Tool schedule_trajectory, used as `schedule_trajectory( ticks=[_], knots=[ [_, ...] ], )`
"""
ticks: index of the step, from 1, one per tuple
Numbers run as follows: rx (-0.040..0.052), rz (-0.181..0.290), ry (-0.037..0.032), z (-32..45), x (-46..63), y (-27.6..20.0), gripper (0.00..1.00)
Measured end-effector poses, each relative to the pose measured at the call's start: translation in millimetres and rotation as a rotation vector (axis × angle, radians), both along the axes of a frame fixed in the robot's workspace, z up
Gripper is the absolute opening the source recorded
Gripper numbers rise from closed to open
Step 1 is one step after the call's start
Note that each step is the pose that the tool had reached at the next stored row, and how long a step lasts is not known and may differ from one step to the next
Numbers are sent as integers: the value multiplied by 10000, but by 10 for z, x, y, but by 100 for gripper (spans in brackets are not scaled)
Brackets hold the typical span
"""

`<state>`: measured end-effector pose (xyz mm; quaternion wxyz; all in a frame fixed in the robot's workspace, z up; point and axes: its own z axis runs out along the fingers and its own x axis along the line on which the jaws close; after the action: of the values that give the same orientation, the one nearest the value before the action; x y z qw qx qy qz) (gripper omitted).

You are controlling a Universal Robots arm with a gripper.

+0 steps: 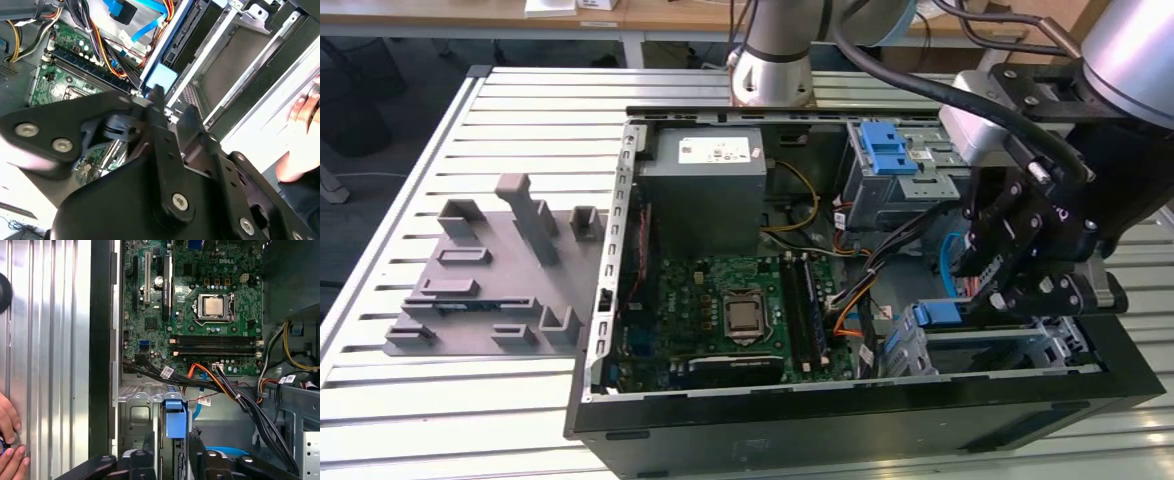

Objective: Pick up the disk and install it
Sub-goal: 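Insert the disk into the insertion slot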

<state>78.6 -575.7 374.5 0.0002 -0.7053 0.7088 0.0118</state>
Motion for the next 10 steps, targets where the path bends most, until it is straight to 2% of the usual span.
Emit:
schedule_trajectory(
  ticks=[1, 2, 4, 5, 7, 10],
  knots=[
    [1, 0, 0, -3, 0, 0, 36],
    [0, -1, 0, -5, 0, 0, 36],
    [0, -1, 0, -10, 0, 0, 24],
    [1, 0, 0, -13, 0, 0, 24],
    [2, -1, 0, -20, 0, 0, 13],
    [1, -1, 0, -31, 0, 0, 11]
  ],
)
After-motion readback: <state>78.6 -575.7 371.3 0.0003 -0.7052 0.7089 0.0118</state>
